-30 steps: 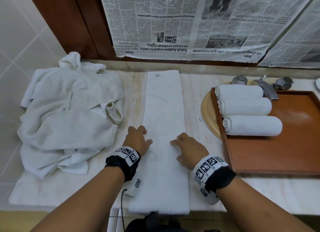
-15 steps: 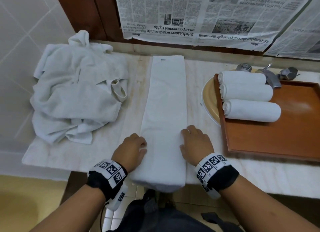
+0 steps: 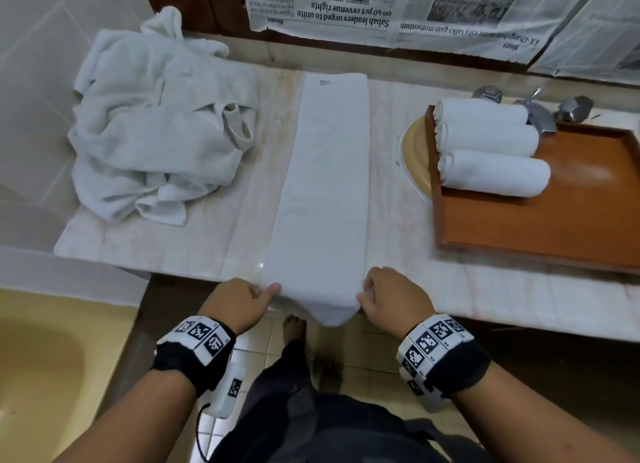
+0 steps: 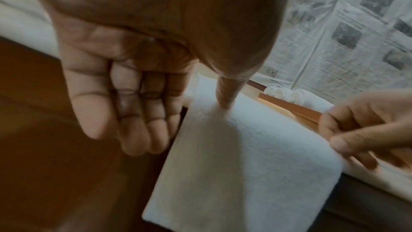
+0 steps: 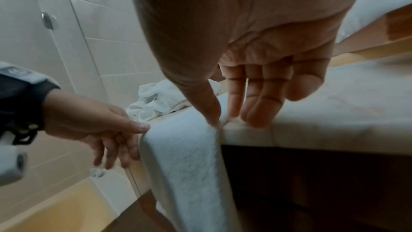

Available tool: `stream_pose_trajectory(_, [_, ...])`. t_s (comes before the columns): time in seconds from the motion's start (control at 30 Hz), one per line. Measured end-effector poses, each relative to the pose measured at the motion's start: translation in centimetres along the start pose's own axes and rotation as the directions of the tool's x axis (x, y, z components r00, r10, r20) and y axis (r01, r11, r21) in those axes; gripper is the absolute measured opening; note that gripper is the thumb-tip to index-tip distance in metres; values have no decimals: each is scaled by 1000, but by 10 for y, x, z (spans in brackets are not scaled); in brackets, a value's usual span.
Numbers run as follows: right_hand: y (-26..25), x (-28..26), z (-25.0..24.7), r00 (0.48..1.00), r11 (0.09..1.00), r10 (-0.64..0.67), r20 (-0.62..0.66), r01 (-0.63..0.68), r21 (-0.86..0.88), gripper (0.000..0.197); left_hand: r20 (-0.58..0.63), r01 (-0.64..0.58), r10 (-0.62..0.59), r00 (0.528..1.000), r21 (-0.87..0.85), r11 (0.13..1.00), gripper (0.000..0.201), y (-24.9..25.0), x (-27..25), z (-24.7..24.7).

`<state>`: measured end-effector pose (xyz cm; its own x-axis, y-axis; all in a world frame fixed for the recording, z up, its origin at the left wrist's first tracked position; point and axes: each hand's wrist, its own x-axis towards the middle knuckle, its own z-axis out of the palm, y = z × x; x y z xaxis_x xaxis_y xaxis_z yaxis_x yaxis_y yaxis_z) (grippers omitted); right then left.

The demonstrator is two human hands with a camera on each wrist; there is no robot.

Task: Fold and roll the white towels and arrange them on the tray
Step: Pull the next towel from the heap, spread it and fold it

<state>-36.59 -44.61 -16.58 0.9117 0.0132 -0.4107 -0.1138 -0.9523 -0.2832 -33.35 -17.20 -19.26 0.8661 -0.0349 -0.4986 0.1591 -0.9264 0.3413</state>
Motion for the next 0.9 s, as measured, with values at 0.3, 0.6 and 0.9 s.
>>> stream_pose_trajectory(0.3, [-4,-21,28,930,934,94,355,-206,291,43,137,70,21,990,-622,780,37,-4,-7,36])
stream_pose_trajectory(0.6, [-16,-25,53,966,653,175,191,-259,712,16,92,-13,88,992,-611,791,44,-17,-17,43])
stream_pose_trajectory(0.9, [-38,-54,63,943,636,272,191,-325,700,43,81,-117,196,977,-561,819,75,-37,-44,35])
